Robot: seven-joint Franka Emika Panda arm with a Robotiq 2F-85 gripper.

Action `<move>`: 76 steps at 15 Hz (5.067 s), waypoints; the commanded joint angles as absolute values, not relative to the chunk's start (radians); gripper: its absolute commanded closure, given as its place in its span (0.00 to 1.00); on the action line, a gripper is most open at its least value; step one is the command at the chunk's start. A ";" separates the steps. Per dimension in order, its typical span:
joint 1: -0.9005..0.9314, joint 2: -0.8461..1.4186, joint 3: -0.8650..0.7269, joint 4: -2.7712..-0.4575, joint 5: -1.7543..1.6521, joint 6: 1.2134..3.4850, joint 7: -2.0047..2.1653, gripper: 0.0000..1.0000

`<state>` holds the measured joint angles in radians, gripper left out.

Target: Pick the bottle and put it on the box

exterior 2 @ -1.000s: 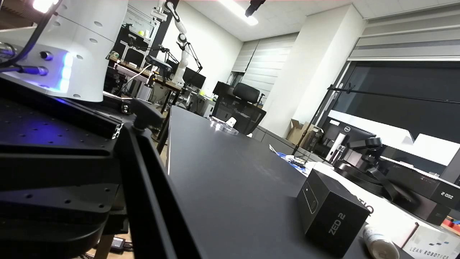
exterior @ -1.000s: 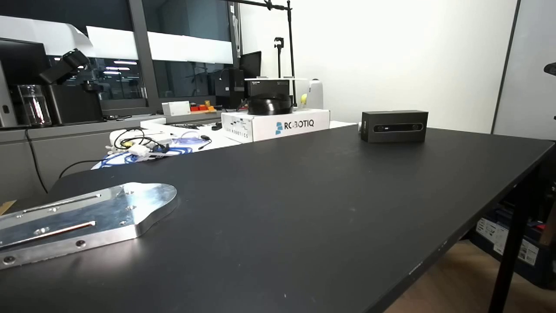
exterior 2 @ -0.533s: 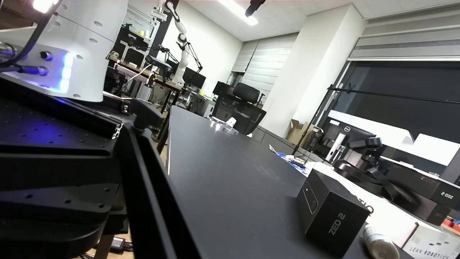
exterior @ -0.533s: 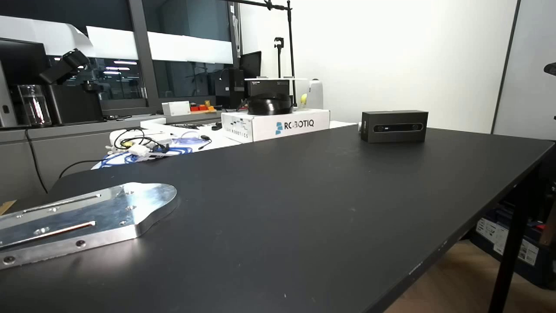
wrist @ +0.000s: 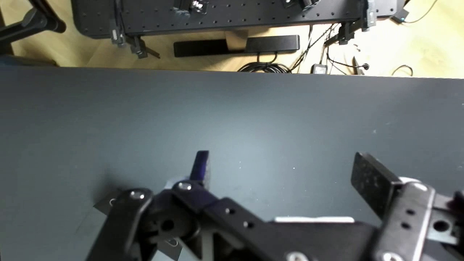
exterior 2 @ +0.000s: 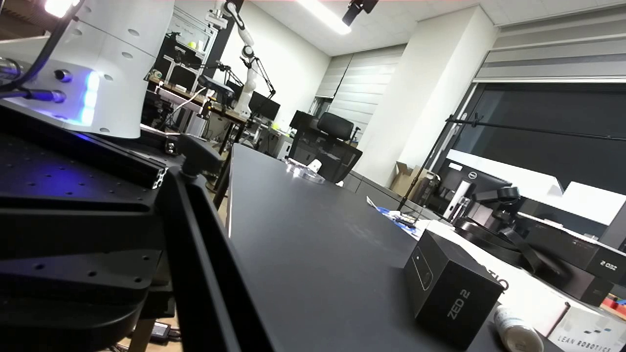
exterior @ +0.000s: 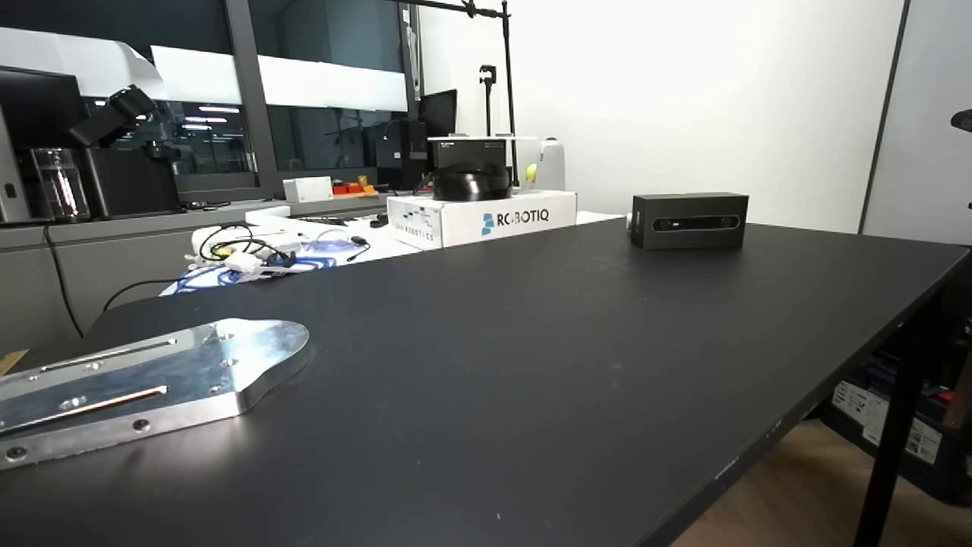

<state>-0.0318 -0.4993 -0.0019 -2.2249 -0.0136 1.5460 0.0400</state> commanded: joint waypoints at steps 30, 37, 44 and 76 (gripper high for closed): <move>-0.227 0.141 -0.230 -1.454 -0.142 1.512 -0.913 0.00; -0.324 0.268 -0.267 -1.349 -0.143 1.740 -0.901 0.00; -0.415 0.449 -0.287 -1.184 -0.162 1.878 -0.814 0.00; -0.430 0.883 -0.106 -0.950 -0.103 1.892 -0.861 0.00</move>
<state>-0.4358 0.8405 -0.1117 -1.0218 -0.0955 1.9718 -0.8340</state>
